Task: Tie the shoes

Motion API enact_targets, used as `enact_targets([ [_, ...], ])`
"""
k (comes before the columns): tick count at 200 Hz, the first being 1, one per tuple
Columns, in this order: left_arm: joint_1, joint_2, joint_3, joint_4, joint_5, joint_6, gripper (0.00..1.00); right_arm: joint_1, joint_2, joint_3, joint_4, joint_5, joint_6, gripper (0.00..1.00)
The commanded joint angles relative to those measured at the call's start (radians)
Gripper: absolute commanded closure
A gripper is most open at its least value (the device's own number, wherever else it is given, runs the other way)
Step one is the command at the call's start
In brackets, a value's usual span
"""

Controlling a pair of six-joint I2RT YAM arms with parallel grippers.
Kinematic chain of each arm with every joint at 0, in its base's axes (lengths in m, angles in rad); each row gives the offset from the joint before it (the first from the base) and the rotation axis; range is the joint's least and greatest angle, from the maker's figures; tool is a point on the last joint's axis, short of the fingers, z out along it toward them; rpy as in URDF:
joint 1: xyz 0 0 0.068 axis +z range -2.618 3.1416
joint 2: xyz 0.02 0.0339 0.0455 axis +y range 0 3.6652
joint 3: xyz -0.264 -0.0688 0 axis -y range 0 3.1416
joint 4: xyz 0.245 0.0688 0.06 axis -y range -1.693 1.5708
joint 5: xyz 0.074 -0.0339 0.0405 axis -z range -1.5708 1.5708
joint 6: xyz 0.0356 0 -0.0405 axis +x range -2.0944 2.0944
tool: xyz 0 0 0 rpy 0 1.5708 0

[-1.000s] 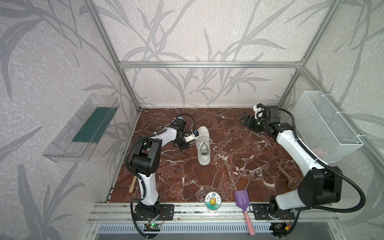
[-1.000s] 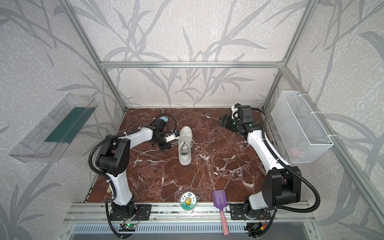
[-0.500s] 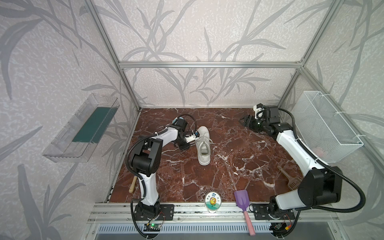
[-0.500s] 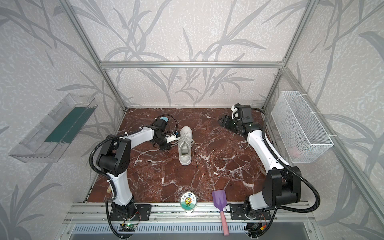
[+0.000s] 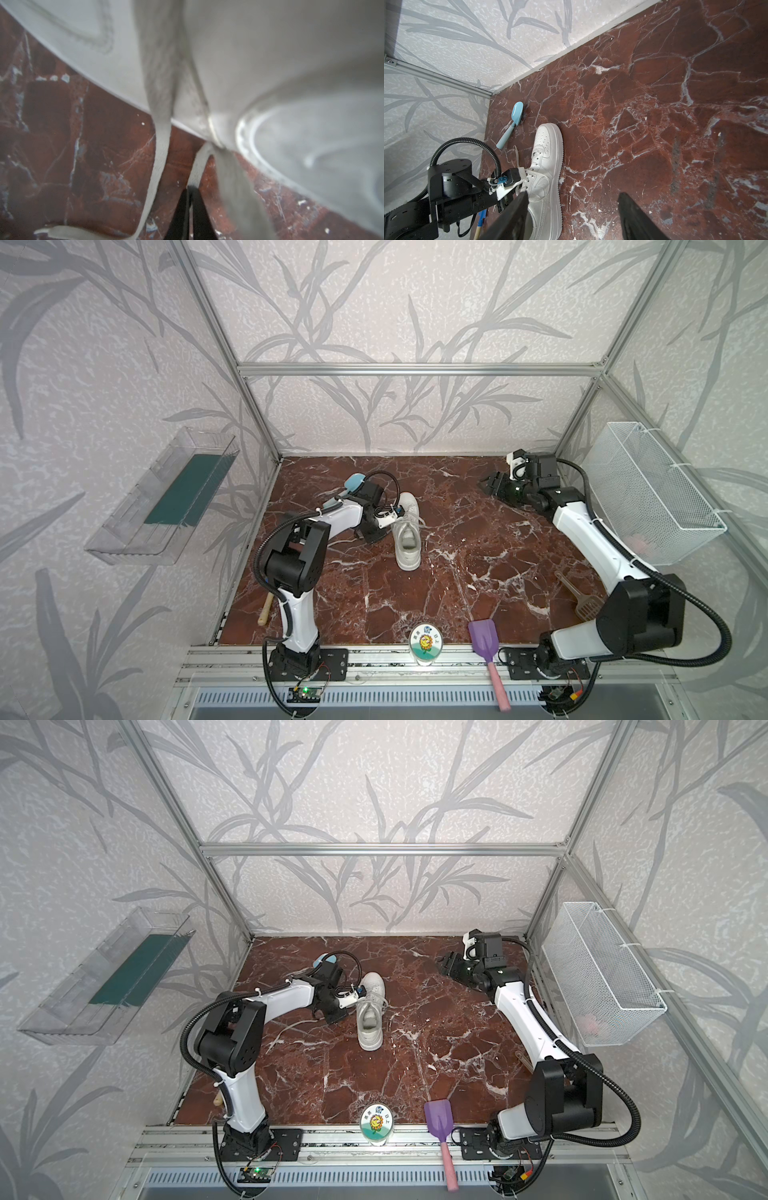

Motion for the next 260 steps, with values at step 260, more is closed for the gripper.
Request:
enact_targets([
  [260, -0.005, -0.308, 0.139, -0.150, 0.071, -0.414, 1.00, 0.255, 0.162, -0.042, 0.319, -0.264, -0.419, 0.41],
])
